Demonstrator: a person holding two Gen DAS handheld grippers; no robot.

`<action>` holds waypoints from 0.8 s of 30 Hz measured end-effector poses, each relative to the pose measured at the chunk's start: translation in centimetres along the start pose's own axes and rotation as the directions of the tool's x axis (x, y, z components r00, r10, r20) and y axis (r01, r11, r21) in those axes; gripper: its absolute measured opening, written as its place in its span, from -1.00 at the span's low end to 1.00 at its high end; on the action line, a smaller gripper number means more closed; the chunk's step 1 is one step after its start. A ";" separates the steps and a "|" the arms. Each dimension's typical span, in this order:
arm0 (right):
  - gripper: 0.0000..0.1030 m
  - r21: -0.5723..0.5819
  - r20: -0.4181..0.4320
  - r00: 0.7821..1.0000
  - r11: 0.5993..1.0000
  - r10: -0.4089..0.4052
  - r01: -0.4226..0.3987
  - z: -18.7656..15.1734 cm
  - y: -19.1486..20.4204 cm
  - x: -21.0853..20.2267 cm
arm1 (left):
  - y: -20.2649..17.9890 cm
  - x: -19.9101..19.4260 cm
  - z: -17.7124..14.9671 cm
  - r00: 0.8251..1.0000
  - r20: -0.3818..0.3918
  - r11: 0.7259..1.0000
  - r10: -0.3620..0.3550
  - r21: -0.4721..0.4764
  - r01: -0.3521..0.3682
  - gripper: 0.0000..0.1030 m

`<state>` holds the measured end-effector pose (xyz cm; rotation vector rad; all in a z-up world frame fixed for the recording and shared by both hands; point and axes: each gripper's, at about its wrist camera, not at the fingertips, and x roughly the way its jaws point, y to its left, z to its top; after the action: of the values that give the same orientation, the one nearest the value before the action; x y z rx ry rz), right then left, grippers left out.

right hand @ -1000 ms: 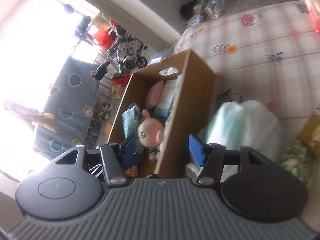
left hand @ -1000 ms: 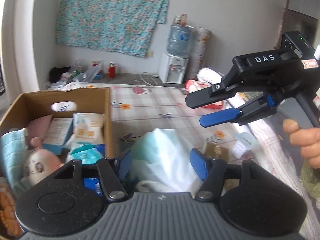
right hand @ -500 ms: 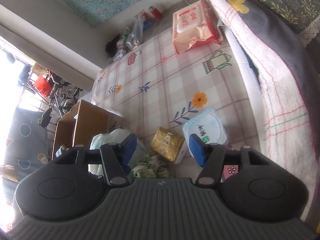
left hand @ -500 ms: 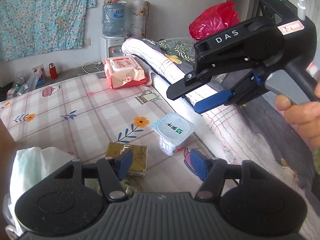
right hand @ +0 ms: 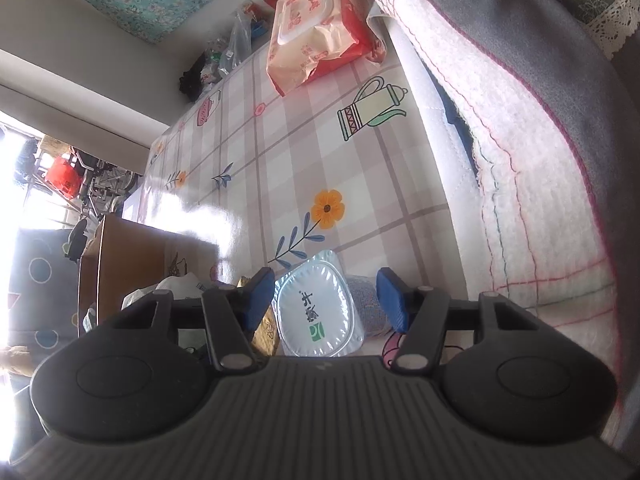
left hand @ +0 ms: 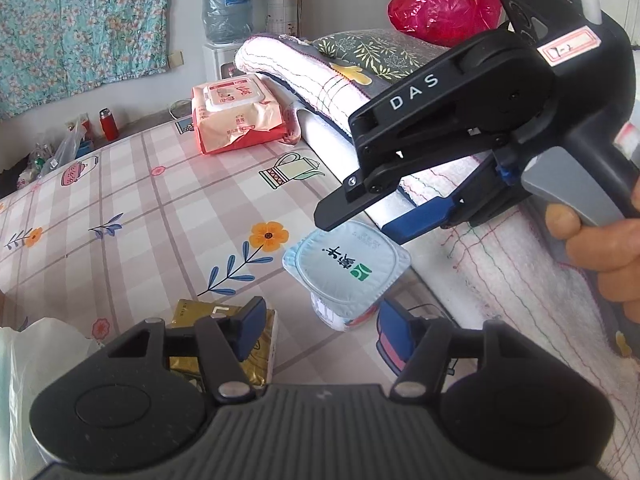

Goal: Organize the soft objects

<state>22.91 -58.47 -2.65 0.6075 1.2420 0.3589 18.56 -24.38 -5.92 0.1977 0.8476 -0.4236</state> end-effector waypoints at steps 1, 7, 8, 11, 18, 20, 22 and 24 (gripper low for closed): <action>0.04 0.004 -0.009 1.000 1.000 0.006 -0.006 0.1 -0.2 0.3 | -0.1 0.3 0.1 1.000 -0.004 1.000 0.001 0.003 -0.001 0.20; -0.33 0.028 -0.039 0.998 0.999 0.043 -0.042 0.0 -0.8 1.1 | -0.6 1.3 0.5 1.000 -0.015 1.000 -0.010 0.005 0.010 -0.03; -0.44 0.024 -0.039 0.998 0.999 0.043 -0.042 -0.1 -0.8 1.1 | -0.6 1.5 0.5 1.000 -0.016 1.000 -0.015 -0.001 0.015 -0.06; -0.52 0.021 -0.041 0.998 0.999 0.044 -0.043 -0.3 -0.7 1.2 | -0.6 1.5 0.5 1.000 -0.016 1.000 -0.014 -0.015 0.014 -0.08; -0.53 0.016 -0.034 0.999 0.999 0.040 -0.040 -1.2 -0.2 0.5 | -0.5 0.1 0.3 0.999 0.000 0.999 -0.043 -0.027 0.043 -0.20; -0.53 0.007 -0.023 0.999 0.999 0.035 -0.035 -1.6 0.2 0.1 | -0.5 -0.6 0.2 0.999 0.016 0.999 -0.045 -0.023 0.046 -0.20; -0.53 -0.001 -0.010 0.999 0.999 0.034 -0.034 -2.0 0.8 -0.7 | -0.6 -1.6 0.1 0.998 0.034 0.999 -0.044 -0.016 0.045 -0.20; -0.53 -0.007 0.000 0.999 0.999 0.036 -0.036 -2.4 1.6 -1.5 | -0.5 -2.8 0.0 0.998 0.050 0.999 -0.049 -0.019 0.050 -0.20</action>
<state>20.24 -57.53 -1.01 0.6244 1.2302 0.3937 16.65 -24.06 -3.81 0.1467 0.8088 -0.4644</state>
